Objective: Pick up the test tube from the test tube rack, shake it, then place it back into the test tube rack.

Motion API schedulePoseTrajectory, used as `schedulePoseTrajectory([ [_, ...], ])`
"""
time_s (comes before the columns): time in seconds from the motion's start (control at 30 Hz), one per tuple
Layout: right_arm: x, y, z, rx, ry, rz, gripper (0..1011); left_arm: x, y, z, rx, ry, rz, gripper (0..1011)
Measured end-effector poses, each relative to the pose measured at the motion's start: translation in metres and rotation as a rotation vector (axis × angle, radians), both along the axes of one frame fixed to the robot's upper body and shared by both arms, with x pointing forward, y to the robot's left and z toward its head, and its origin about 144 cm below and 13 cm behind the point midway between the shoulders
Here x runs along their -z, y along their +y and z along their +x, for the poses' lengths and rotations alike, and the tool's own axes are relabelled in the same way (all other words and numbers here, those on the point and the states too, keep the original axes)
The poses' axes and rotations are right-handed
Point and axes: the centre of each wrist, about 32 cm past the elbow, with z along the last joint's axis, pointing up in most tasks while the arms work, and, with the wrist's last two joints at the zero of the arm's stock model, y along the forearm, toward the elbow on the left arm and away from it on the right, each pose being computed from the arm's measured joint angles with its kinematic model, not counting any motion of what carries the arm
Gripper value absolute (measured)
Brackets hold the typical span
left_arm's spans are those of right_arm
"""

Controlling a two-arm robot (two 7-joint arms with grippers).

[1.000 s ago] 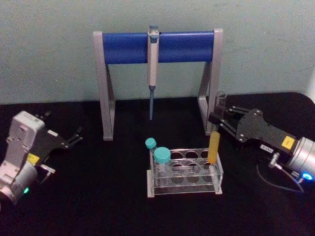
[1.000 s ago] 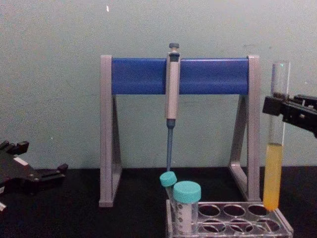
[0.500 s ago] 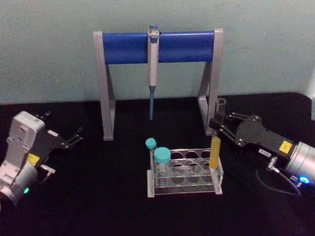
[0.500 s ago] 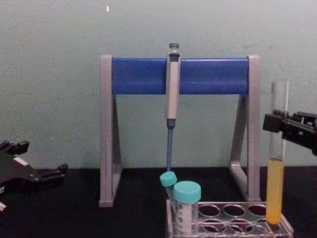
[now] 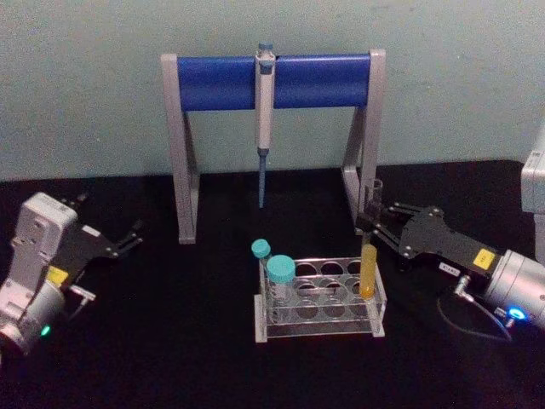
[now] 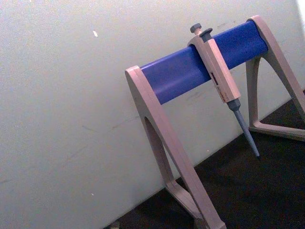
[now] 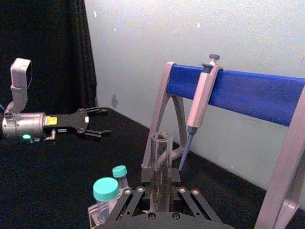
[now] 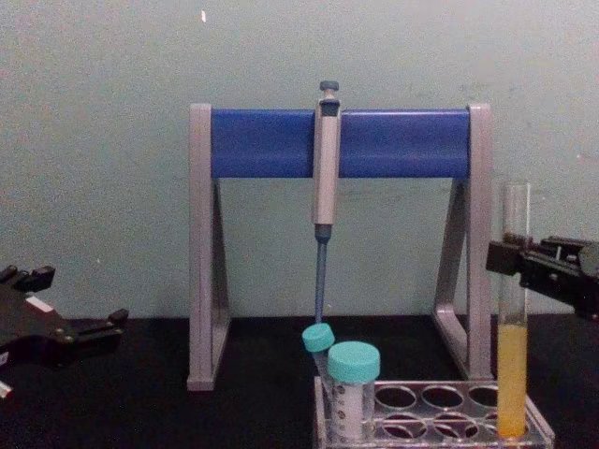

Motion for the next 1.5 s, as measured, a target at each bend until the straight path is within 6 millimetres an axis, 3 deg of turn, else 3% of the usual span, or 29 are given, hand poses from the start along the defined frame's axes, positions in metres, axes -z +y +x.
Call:
schedulePoseTrajectory([
  [1.5, 0.021, 0.002, 0.008, -0.016, 0.067, -0.026, 238, 0.000, 0.000, 0.000, 0.000, 0.000, 0.000, 1001],
])
